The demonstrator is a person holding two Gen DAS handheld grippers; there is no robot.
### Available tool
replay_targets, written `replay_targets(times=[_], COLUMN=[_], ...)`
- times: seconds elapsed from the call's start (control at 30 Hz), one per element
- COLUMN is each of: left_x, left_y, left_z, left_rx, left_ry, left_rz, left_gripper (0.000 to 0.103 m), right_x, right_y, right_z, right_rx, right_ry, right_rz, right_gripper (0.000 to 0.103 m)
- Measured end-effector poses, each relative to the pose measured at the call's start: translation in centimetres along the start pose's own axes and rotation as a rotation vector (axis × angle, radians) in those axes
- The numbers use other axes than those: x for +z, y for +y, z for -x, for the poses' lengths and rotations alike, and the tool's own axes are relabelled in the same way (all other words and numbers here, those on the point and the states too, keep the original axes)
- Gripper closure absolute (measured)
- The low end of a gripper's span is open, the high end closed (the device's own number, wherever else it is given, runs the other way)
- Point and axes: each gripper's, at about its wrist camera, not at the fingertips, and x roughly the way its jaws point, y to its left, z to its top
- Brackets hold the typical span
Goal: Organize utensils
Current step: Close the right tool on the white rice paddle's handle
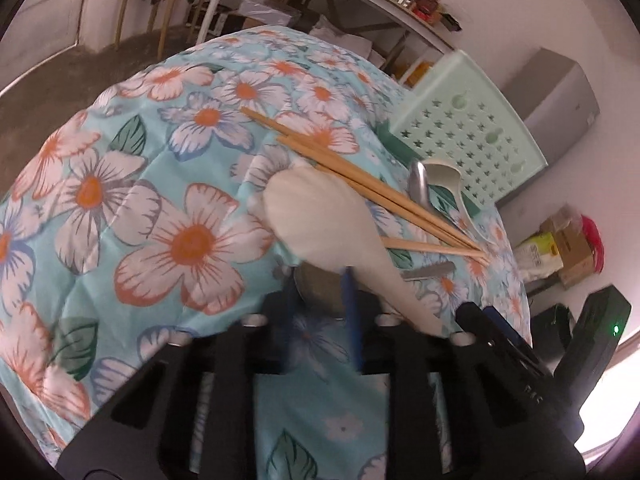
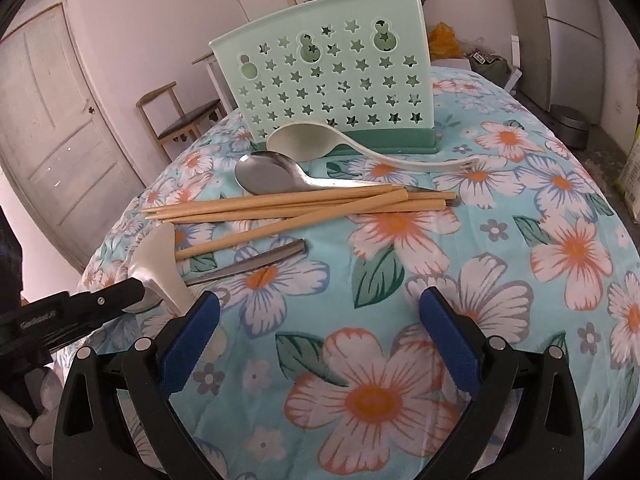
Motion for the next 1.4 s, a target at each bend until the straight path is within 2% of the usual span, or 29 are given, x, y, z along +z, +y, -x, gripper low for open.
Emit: replay_targets(times=[0.13, 0.27, 0.43, 0.57, 0.67, 0.7, 0.9, 0.97, 1.07, 1.17, 1.23, 1.3, 1.4], left_x=[-0.2, -0.5, -0.4, -0.7, -1.0, -1.0, -1.1, -0.9, -0.8, -0.6, -0.7, -0.8, -1.0], left_y=[-0.1, 0.2, 3.9, 6.3, 6.7, 6.7, 5.9, 5.5, 5.6, 5.5, 5.6, 5.5, 5.5], left_z=[1.1, 3.5, 5.2, 5.0, 4.6, 4.4, 3.6, 3.3, 3.2, 3.1, 3.2, 3.3, 3.6], left_rx=[-0.022, 0.049, 0.063, -0.006, -0.062, -0.077, -0.059, -0.031, -0.028, -0.026, -0.028, -0.028, -0.026], left_ry=[-0.003, -0.019, -0.030, -0.009, 0.008, 0.012, -0.005, -0.014, -0.031, -0.047, -0.050, -0.053, -0.064], left_rz=[-0.021, -0.056, 0.092, 0.242, 0.285, 0.290, 0.268, 0.251, 0.234, 0.206, 0.193, 0.173, 0.148], left_gripper=[0.097, 0.097, 0.097, 0.097, 0.084, 0.083, 0.085, 0.092, 0.092, 0.093, 0.093, 0.093, 0.093], right_x=[0.0, 0.0, 0.1, 0.0, 0.0, 0.0, 0.0, -0.1, -0.1, 0.5, 1.0, 1.4, 2.4], right_y=[0.2, 0.2, 0.1, 0.2, 0.3, 0.3, 0.4, 0.1, -0.8, -1.2, -0.9, -0.1, 3.0], right_z=[-0.1, -0.2, -0.2, -0.2, -0.3, -0.3, -0.4, -0.2, 0.2, 0.3, 0.4, 1.1, 2.2], right_rx=[-0.003, -0.006, 0.004, 0.005, 0.005, 0.003, 0.000, 0.018, 0.067, 0.088, 0.065, 0.050, 0.037], right_ry=[0.000, 0.001, 0.000, 0.003, 0.002, 0.001, -0.006, -0.015, -0.026, 0.010, 0.042, 0.022, -0.027], right_rz=[0.004, 0.006, 0.002, 0.007, 0.008, 0.007, -0.007, -0.025, -0.071, -0.084, -0.063, -0.017, 0.159], right_gripper=[0.005, 0.005, 0.005, 0.005, 0.005, 0.005, 0.005, 0.005, 0.005, 0.005, 0.005, 0.006, 0.006])
